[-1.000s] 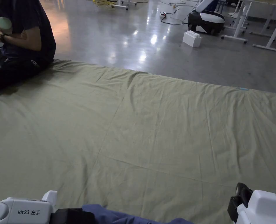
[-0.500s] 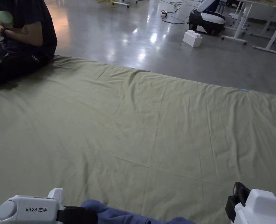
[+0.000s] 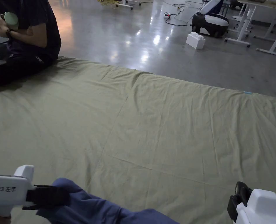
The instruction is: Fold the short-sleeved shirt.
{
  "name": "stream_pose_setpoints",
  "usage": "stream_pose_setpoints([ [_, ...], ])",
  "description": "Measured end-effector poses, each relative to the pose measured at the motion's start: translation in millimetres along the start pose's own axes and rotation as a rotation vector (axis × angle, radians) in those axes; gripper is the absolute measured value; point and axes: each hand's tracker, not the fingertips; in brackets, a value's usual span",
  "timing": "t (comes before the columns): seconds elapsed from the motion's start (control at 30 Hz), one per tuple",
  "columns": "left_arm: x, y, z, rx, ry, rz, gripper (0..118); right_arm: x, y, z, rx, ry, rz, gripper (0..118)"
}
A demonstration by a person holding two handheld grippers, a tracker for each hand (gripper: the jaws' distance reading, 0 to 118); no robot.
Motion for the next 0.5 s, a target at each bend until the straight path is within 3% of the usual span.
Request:
stream_pose_setpoints([
  [0.3,43,4,26,-0.020,0.258,-0.134,16,-16,-6,-4,-0.009,0.041,-0.009,1],
  [0.5,81,2,22,-0.014,0.217,-0.172,16,-15,-7,-3,-0.010,0.047,-0.010,1],
])
